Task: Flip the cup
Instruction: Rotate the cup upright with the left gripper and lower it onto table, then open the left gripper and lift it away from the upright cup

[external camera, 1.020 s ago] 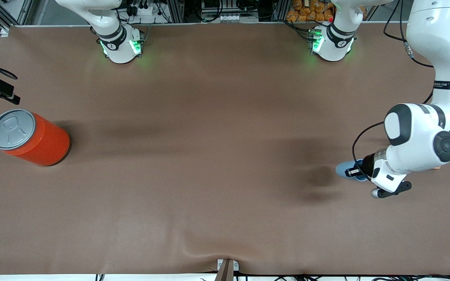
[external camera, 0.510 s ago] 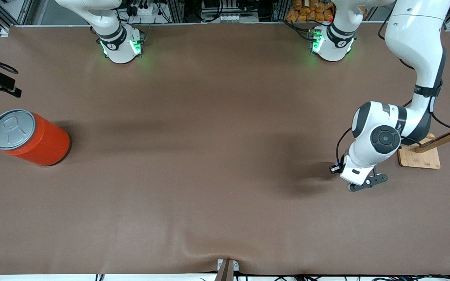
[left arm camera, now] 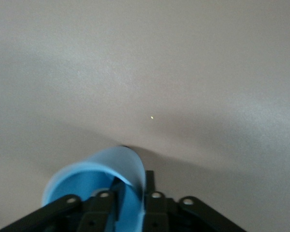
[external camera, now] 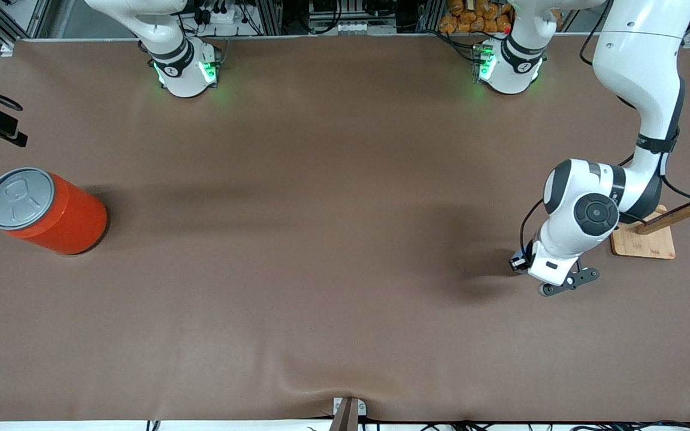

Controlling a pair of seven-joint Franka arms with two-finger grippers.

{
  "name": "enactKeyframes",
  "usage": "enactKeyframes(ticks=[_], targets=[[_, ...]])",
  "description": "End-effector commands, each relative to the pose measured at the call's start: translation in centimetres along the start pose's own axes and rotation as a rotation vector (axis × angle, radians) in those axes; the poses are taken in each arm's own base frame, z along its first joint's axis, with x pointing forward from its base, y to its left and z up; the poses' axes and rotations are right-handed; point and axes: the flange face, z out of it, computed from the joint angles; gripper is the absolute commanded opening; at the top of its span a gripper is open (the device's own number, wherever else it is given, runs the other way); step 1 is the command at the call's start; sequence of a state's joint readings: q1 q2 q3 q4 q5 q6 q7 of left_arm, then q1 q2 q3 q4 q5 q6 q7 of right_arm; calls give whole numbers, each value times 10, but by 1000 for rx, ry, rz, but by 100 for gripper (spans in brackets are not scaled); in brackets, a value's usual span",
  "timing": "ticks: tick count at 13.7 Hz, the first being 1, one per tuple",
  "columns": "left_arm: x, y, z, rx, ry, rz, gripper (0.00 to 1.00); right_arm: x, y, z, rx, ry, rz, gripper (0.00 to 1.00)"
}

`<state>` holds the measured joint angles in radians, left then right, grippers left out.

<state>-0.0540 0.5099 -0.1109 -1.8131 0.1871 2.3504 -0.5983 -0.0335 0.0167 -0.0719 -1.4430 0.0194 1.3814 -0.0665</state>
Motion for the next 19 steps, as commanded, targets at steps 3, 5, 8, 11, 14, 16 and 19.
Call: enactKeyframes(ticks=[3,5,8,11,14,16,19], targets=[[5,-6,-64,-1,58,-21,100,-3,-2,-11,-49,10,14,100],[3,-12,-106,4,79,-18,100,-4,-5,-12,-46,7,12,100],[-8,-25,-165,27,84,-22,100,-4,-6,-12,-37,9,16,100],[-20,-32,-210,-8,52,-44,100,-4,-8,-14,-31,17,147,100],[-31,-40,-248,10,0,26,100,-3,-24,-15,-34,19,125,100],[-40,-47,-271,9,7,88,100,-4,-24,-19,-34,28,121,100],[-44,-58,-301,-15,-45,114,100,-3,-20,-19,-32,28,123,100]])
